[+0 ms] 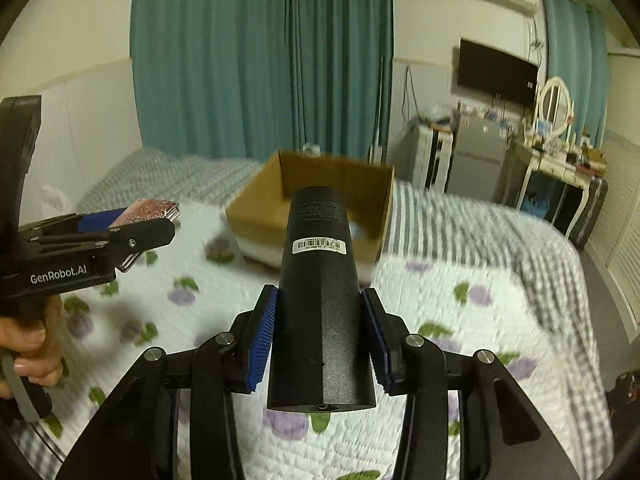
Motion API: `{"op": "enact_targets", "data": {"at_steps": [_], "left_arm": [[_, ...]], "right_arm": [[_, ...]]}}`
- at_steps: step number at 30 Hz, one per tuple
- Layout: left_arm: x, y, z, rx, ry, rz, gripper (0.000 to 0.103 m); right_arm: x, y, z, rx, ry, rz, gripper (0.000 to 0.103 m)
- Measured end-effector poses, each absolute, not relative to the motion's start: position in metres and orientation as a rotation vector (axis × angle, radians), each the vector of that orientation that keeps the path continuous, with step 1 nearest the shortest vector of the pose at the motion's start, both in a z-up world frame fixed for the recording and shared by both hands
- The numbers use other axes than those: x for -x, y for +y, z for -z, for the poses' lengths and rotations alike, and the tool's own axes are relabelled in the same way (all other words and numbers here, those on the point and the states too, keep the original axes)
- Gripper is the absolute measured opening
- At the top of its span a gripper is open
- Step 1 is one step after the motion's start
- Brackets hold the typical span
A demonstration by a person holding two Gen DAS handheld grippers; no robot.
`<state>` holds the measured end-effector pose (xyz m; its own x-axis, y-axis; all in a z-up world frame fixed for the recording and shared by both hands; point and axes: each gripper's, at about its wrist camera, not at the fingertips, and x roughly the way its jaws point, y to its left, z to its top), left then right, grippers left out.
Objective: Organize rigid objects
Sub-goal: 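Lift both held items and carry them over the cardboard box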
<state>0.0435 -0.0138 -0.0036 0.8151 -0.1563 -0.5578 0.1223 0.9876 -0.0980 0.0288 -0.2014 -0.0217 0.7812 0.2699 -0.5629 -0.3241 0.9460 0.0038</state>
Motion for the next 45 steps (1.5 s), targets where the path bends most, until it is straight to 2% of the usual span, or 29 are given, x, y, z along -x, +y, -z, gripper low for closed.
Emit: {"op": "enact_targets", "data": {"at_steps": [11, 21, 33, 45], "left_arm": [[-0.067, -0.005, -0.078, 0.064, 0.412, 0.176, 0.072], [-0.123, -0.008, -0.094, 0.051, 0.374, 0.178, 0.072], [-0.206, -0.024, -0.055, 0.033, 0.448, 0.19, 0.072], [-0.282, -0.033, 0.035, 0.019, 0.609, 0.186, 0.072]], "right_arm": [[-0.044, -0.198, -0.053, 0.101, 0.437, -0.343, 0.042], [-0.093, -0.193, -0.077, 0.088, 0.388, -0.348, 0.042], [-0.179, -0.182, -0.044, 0.111, 0.43, -0.351, 0.042], [-0.255, -0.169, 0.054, 0.131, 0.627, -0.368, 0.042]]}}
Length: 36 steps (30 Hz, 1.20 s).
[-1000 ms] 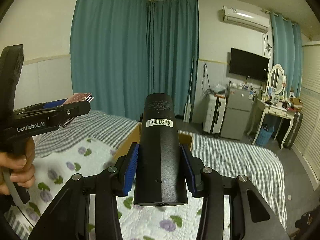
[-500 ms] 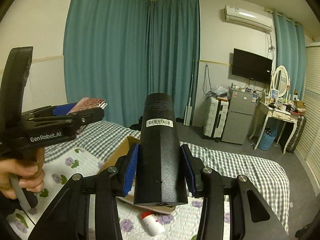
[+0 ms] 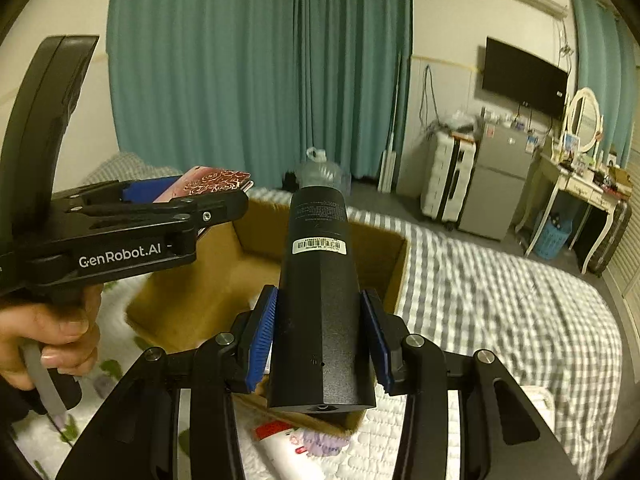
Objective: Organize rigid objects
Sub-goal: 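Lift both held items and carry them over the cardboard box, then open both tools to drop the card and tube into the box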
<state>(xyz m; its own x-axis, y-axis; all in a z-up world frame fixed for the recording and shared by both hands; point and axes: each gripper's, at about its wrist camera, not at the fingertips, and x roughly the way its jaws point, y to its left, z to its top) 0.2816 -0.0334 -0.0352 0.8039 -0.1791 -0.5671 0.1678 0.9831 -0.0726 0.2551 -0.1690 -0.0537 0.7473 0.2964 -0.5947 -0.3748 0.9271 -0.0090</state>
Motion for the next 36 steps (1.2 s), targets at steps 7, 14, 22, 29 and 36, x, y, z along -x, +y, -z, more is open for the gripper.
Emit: {"op": "enact_targets", "data": {"at_steps": [7, 14, 22, 29, 36], "left_arm": [[-0.309, -0.034, 0.078, 0.045, 0.718, 0.225, 0.073], [-0.313, -0.044, 0.086, 0.005, 0.761, 0.22, 0.075], [-0.302, -0.035, 0.052, 0.063, 0.716, 0.208, 0.075], [-0.27, -0.024, -0.002, 0.066, 0.623, 0.17, 0.075], [-0.226, -0.005, -0.061, 0.084, 0.493, 0.13, 0.075]], "right_arm": [[-0.286, -0.163, 0.092, 0.166, 0.695, -0.382, 0.042], [-0.294, -0.16, 0.106, 0.194, 0.709, -0.362, 0.041], [-0.282, -0.172, 0.078, 0.172, 0.667, -0.332, 0.042], [-0.251, -0.182, 0.035, 0.153, 0.6, -0.335, 0.042], [-0.212, -0.189, -0.023, 0.149, 0.486, -0.317, 0.055]]}}
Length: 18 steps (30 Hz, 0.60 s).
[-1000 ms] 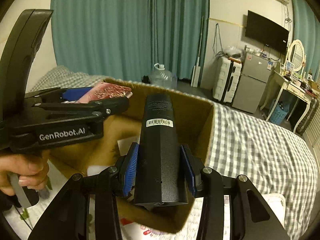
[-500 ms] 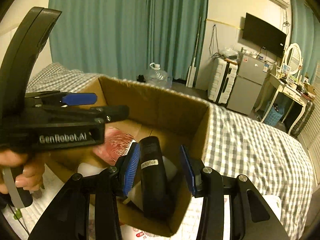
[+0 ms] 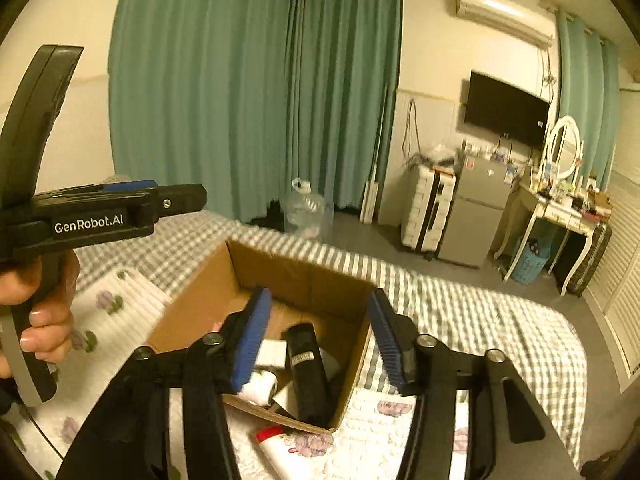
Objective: Organize rigid objects
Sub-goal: 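Open both tools to drop the card and tube into the box, then withdraw the right tool from the box toward the red-capped bottle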
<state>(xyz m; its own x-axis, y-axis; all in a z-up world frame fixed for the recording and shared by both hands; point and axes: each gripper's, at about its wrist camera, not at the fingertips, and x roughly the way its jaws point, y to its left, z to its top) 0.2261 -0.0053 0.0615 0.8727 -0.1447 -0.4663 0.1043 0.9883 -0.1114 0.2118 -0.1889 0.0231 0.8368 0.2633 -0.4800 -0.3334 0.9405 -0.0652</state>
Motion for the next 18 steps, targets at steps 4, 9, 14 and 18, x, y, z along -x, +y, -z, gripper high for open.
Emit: {"op": "enact_targets", "data": {"at_steps": [4, 9, 14, 18], "left_arm": [[-0.193, -0.001, -0.096, 0.063, 0.411, 0.105, 0.075], [-0.152, 0.004, -0.129, 0.052, 0.346, 0.093, 0.075], [-0.116, 0.008, -0.153, 0.042, 0.284, 0.088, 0.075], [-0.091, 0.012, -0.164, 0.038, 0.242, 0.082, 0.073]], "right_arm": [[-0.185, -0.192, -0.059, 0.149, 0.418, -0.32, 0.065], [-0.143, -0.193, -0.092, 0.144, 0.362, -0.325, 0.078], [-0.111, -0.195, -0.119, 0.148, 0.311, -0.311, 0.088], [-0.089, -0.196, -0.134, 0.139, 0.28, -0.303, 0.093]]}}
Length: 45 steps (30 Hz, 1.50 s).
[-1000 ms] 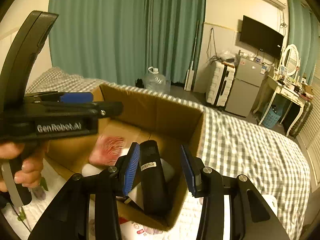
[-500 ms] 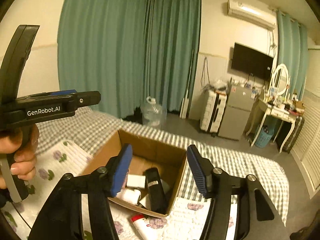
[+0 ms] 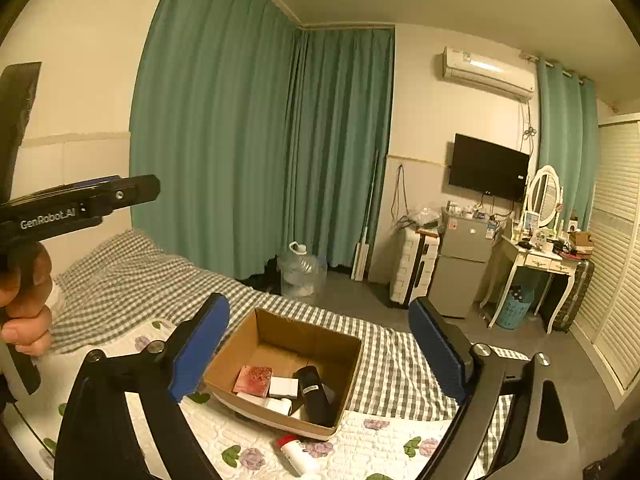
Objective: Organize rigid objects
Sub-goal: 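Withdraw the right tool from the box toward the red-capped bottle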
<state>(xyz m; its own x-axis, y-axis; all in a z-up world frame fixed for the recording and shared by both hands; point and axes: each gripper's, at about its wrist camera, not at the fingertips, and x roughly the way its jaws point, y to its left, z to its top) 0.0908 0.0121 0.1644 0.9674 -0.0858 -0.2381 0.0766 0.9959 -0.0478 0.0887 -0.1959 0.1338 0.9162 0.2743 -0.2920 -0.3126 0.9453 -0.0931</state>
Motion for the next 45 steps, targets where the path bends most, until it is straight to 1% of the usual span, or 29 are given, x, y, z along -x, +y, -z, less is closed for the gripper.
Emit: {"op": "enact_targets", "data": {"at_steps": [3, 7, 12, 15, 21, 31, 37, 45], "left_arm": [[-0.078, 0.013, -0.169, 0.034, 0.224, 0.086, 0.073], [-0.062, 0.012, -0.167, 0.019, 0.205, 0.086, 0.073], [-0.052, 0.011, -0.154, 0.037, 0.22, 0.107, 0.073], [-0.056, 0.01, -0.134, 0.031, 0.252, 0.09, 0.073], [-0.06, 0.007, -0.101, -0.004, 0.278, 0.063, 0.073], [-0.088, 0.009, -0.042, 0.02, 0.387, 0.067, 0.073], [-0.103, 0.005, -0.008, -0.003, 0.432, 0.066, 0.073], [-0.132, 0.003, 0.049, -0.004, 0.562, 0.067, 0.072]], "right_arm": [[-0.074, -0.2, -0.14, 0.136, 0.266, -0.299, 0.095], [-0.054, -0.2, -0.146, 0.133, 0.248, -0.29, 0.102], [-0.041, -0.203, -0.144, 0.119, 0.238, -0.296, 0.103], [-0.042, -0.206, -0.135, 0.113, 0.253, -0.293, 0.103], [-0.044, -0.209, -0.104, 0.112, 0.273, -0.275, 0.103], [-0.07, -0.209, -0.044, 0.11, 0.358, -0.28, 0.103], [-0.099, -0.214, -0.006, 0.068, 0.439, -0.3, 0.103], [-0.137, -0.205, 0.063, 0.084, 0.593, -0.328, 0.103]]}}
